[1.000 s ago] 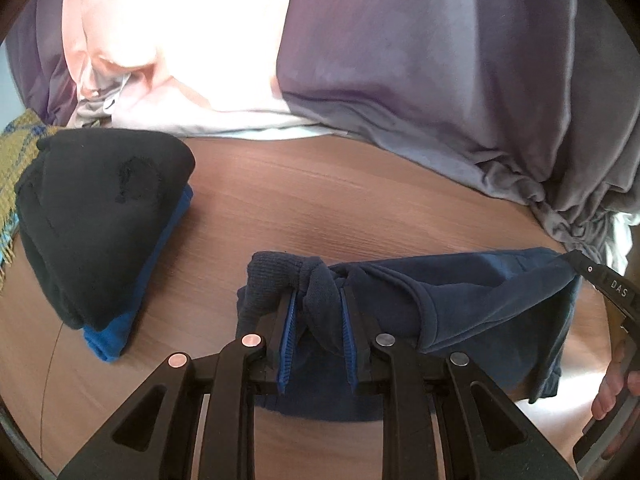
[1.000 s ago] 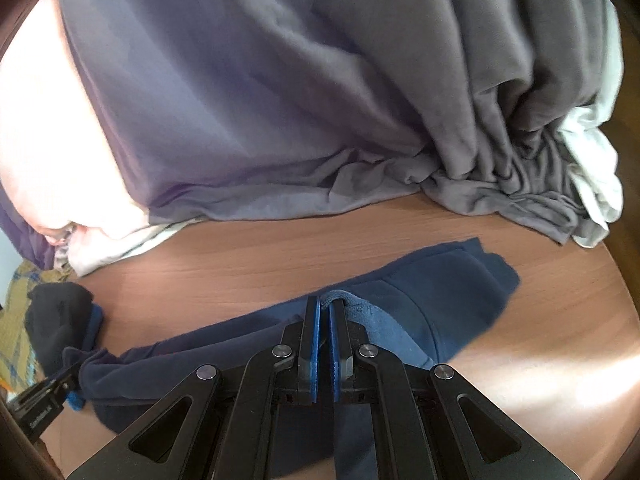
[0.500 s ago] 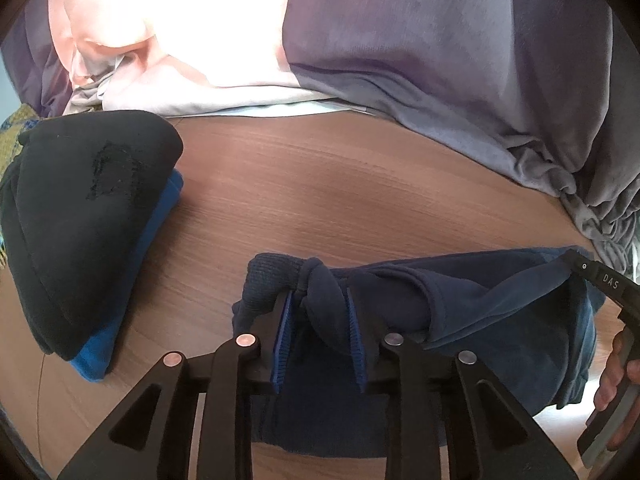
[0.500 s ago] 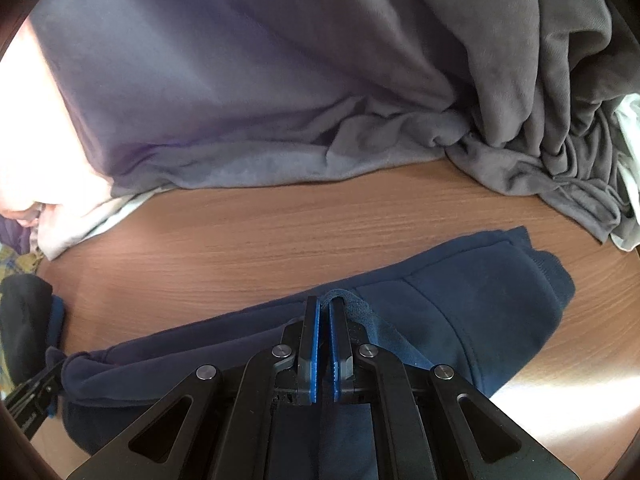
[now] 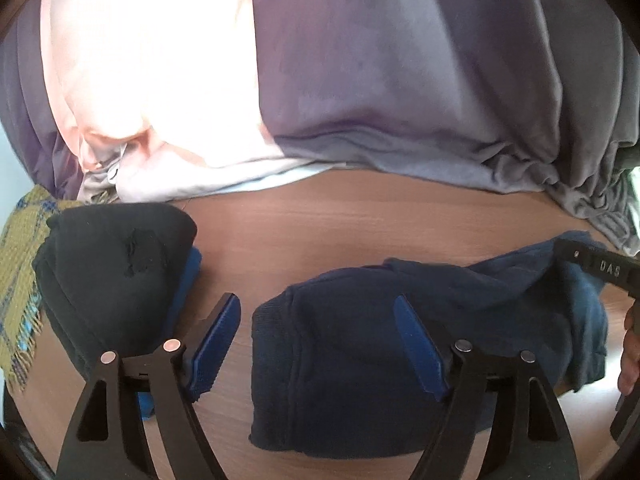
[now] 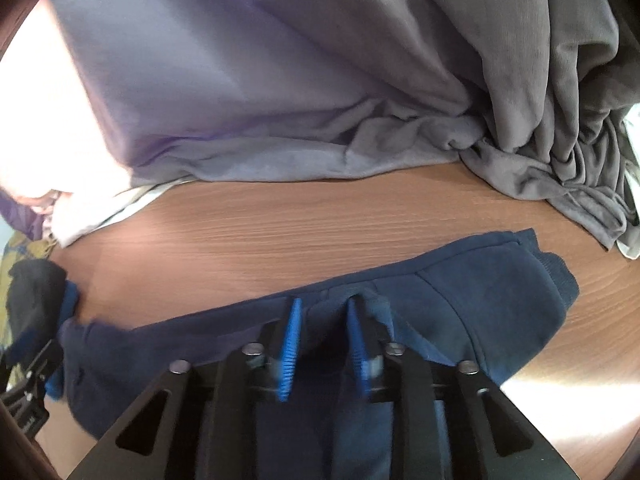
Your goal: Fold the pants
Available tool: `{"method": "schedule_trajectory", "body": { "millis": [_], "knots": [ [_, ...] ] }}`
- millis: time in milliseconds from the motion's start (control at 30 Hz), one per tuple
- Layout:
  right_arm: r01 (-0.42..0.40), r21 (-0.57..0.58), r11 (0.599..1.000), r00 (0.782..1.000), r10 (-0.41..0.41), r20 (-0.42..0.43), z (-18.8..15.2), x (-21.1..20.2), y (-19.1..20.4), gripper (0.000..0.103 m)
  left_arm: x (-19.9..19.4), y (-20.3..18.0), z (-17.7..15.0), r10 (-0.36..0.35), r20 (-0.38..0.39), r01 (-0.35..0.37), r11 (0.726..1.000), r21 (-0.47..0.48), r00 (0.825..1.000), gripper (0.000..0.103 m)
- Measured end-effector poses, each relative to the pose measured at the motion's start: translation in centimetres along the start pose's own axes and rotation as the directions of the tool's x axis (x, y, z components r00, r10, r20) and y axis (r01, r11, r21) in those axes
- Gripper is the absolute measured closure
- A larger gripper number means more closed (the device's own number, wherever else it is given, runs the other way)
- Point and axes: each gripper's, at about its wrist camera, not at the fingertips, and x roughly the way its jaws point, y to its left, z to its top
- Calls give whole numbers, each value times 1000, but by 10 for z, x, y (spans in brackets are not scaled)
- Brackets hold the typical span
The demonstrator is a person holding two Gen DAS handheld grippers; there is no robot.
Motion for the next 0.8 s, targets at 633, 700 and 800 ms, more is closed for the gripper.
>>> {"method": "schedule_trajectory", "body": {
  "millis": [633, 700, 800],
  "knots": [
    [-48, -29, 998, 978, 53, 203, -61, -146, -8, 67, -101, -73, -12, -361, 159, 331, 925, 188, 919, 24],
    [-44, -29, 999, 975, 50, 217, -67, -154, -11, 67, -103, -84, -14, -394, 155, 361, 910, 204, 906, 24],
    [-44, -15, 999, 974, 46, 222, -78, -163, -19, 67, -105, -101, -19, -438, 140, 400, 887, 231, 888, 24]
  ]
}}
